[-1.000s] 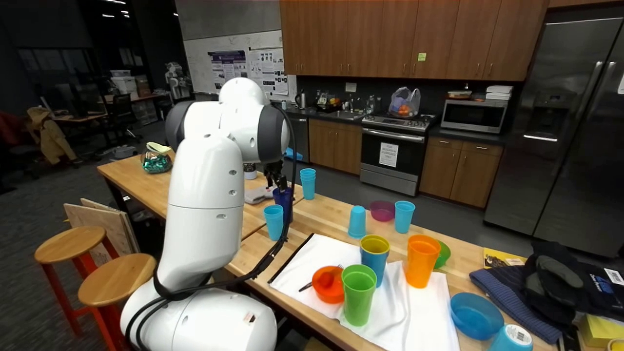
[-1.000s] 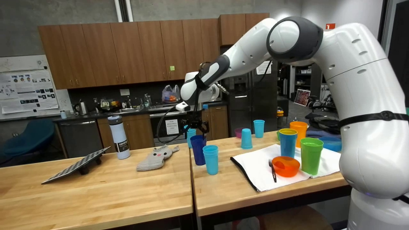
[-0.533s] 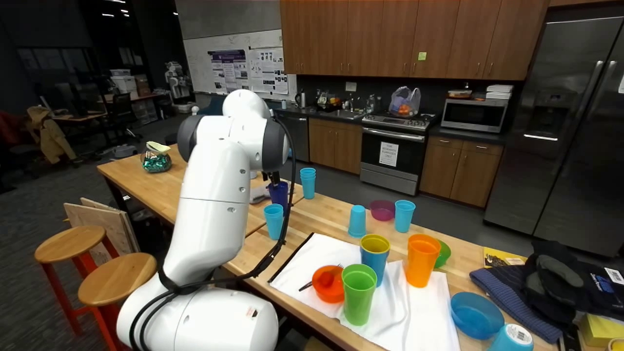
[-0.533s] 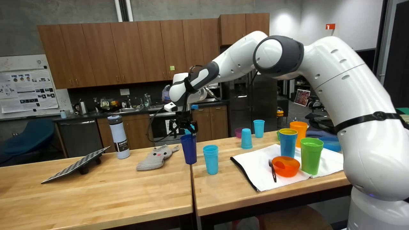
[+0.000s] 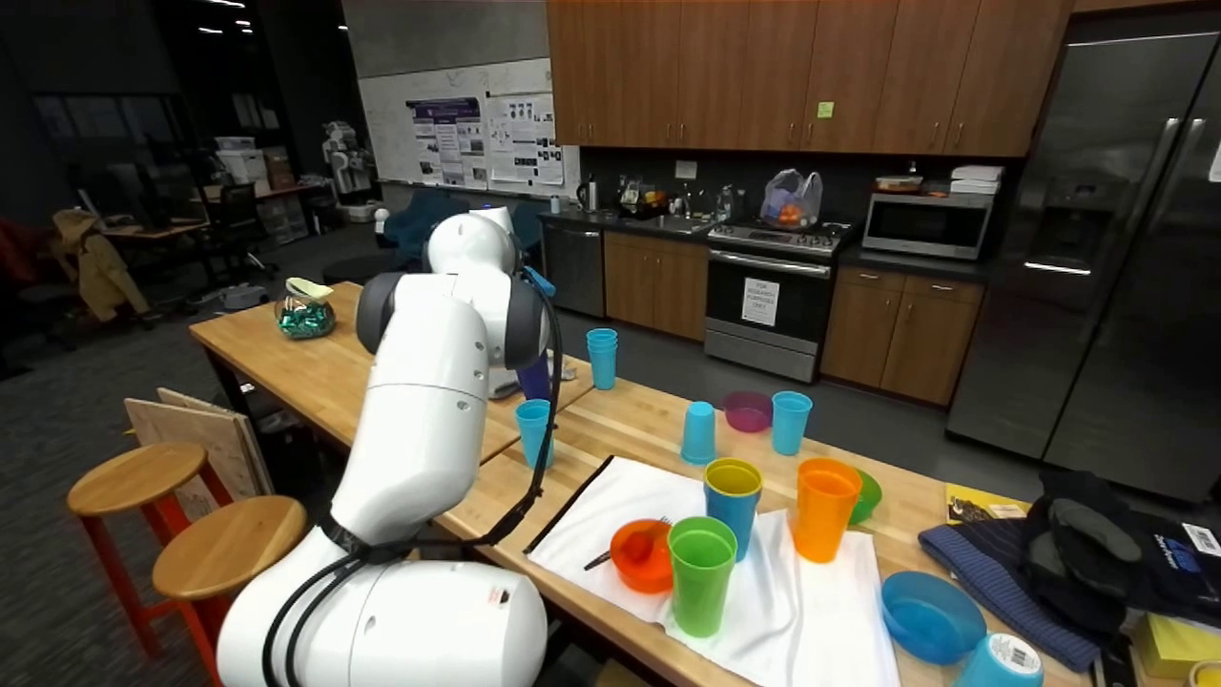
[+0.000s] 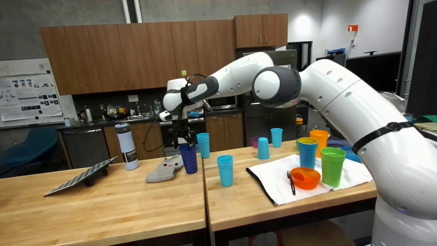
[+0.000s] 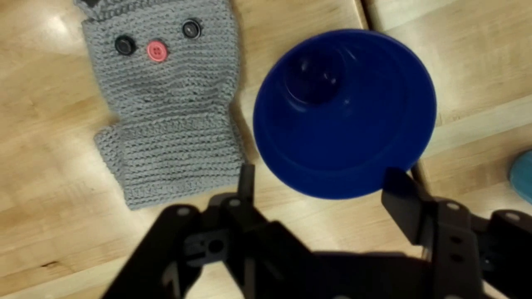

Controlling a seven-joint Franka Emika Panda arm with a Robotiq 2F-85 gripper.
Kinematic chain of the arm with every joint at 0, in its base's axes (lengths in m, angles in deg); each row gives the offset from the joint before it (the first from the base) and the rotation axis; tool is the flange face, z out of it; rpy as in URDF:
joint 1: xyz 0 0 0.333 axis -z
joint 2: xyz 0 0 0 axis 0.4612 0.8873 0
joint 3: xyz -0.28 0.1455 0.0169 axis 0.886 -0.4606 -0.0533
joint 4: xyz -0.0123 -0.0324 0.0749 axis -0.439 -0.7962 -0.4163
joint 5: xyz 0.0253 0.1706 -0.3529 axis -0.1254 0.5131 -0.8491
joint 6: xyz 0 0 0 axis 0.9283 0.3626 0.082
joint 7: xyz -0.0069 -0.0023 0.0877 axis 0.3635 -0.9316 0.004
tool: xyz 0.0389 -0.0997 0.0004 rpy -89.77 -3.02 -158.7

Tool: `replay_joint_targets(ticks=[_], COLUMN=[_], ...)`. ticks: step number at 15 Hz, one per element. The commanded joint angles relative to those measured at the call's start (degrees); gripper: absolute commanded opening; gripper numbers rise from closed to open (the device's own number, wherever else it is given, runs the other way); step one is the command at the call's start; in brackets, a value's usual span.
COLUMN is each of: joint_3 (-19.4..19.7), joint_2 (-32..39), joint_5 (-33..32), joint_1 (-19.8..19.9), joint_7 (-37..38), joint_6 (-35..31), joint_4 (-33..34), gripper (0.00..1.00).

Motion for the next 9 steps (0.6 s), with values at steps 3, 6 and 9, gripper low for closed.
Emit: replay_joint_targets(ticks=[3,6,9], joint_3=[1.25,1.67,1.73], joint_2=[2.08,-0.62,-1.42], joint_5=[-0.22,-0.21,-0.44], joint_1=[-1.33,0.41,1.45], joint_7=[2.44,2.95,2.52], joint_6=[1.56,0.76,1.06], joint_4=[1.49,-2.94,-3.34], gripper=[0.63,0.79,0.97])
